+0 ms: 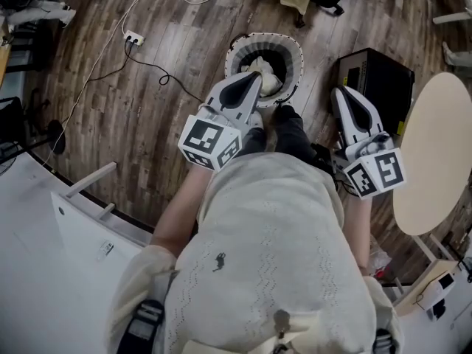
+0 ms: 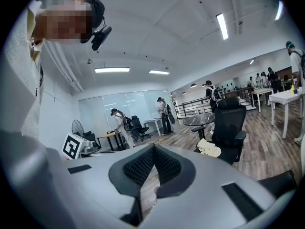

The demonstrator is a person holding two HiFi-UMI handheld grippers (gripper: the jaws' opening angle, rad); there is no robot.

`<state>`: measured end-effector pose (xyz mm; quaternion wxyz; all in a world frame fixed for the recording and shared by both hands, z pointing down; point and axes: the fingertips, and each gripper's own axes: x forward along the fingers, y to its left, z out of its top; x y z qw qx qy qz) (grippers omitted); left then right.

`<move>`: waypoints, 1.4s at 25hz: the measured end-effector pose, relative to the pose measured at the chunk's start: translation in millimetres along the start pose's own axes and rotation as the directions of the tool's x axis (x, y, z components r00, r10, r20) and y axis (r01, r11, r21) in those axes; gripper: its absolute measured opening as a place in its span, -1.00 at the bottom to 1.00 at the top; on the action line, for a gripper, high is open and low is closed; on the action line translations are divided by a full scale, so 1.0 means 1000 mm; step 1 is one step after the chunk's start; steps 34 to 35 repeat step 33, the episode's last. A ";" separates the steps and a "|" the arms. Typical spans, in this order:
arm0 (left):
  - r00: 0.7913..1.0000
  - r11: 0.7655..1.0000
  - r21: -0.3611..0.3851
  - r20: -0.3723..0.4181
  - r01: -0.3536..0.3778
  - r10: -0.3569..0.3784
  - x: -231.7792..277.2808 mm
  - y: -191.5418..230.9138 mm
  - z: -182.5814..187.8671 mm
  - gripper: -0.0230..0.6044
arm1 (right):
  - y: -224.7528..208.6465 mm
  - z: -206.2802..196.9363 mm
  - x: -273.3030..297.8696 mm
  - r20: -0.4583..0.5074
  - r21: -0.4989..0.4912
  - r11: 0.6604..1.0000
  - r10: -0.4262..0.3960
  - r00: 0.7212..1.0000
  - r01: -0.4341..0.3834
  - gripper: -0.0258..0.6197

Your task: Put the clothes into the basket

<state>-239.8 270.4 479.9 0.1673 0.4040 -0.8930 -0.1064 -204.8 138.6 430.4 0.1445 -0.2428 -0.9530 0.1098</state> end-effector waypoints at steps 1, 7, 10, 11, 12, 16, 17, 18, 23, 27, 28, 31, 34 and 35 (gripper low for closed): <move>1.000 1.000 0.011 0.009 0.000 0.000 -0.004 -0.002 0.004 -0.86 | 0.003 0.003 -0.002 0.008 -0.003 1.000 0.001 1.000 -0.001 -0.90; 0.999 0.998 0.059 0.054 0.001 -0.004 -0.024 -0.013 0.032 -0.86 | 0.020 0.025 -0.008 0.046 -0.024 1.000 0.006 0.999 -0.005 -0.90; 0.998 0.998 0.067 0.065 -0.005 0.000 -0.037 -0.014 0.038 -0.86 | 0.029 0.029 -0.013 0.057 -0.036 0.999 0.014 0.998 -0.012 -0.90; 0.998 0.997 0.071 0.067 -0.007 0.002 -0.041 -0.014 0.039 -0.86 | 0.031 0.029 -0.015 0.059 -0.038 0.999 0.015 0.998 -0.013 -0.90; 0.998 0.997 0.076 0.068 -0.011 0.006 -0.045 -0.014 0.041 -0.86 | 0.033 0.030 -0.016 0.060 -0.040 0.999 0.017 0.998 -0.015 -0.90; 0.996 0.996 0.086 0.090 -0.038 0.030 -0.062 -0.010 0.050 -0.86 | 0.046 0.033 -0.020 0.076 -0.031 0.999 0.036 0.996 -0.034 -0.90; 0.994 0.995 0.086 0.099 -0.045 0.037 -0.065 -0.010 0.053 -0.86 | 0.048 0.034 -0.022 0.084 -0.023 0.999 0.038 0.996 -0.037 -0.90; 0.993 0.995 0.085 0.109 -0.052 0.042 -0.068 -0.010 0.056 -0.86 | 0.050 0.035 -0.024 0.091 -0.018 0.999 0.040 0.995 -0.039 -0.90; 0.989 0.995 0.080 0.136 -0.065 0.053 -0.081 -0.013 0.064 -0.86 | 0.063 0.036 -0.029 0.087 -0.027 0.998 0.057 0.995 -0.055 -0.90; 0.990 0.995 0.079 0.130 -0.060 0.050 -0.089 -0.016 0.064 -0.86 | 0.072 0.037 -0.030 0.080 -0.035 0.997 0.066 0.995 -0.063 -0.90; 0.990 0.995 0.078 0.131 -0.059 0.048 -0.090 -0.016 0.064 -0.86 | 0.074 0.037 -0.030 0.079 -0.037 0.997 0.067 0.995 -0.064 -0.90; 0.990 0.995 0.083 0.138 -0.054 0.043 -0.093 -0.017 0.065 -0.86 | 0.077 0.038 -0.030 0.078 -0.043 0.997 0.068 0.995 -0.065 -0.90; 0.989 0.995 0.087 0.143 -0.052 0.039 -0.093 -0.017 0.066 -0.86 | 0.077 0.039 -0.029 0.079 -0.048 0.997 0.067 0.995 -0.064 -0.90; 0.989 0.995 0.087 0.143 -0.052 0.039 -0.093 -0.017 0.066 -0.86 | 0.077 0.039 -0.029 0.079 -0.048 0.997 0.067 0.995 -0.064 -0.90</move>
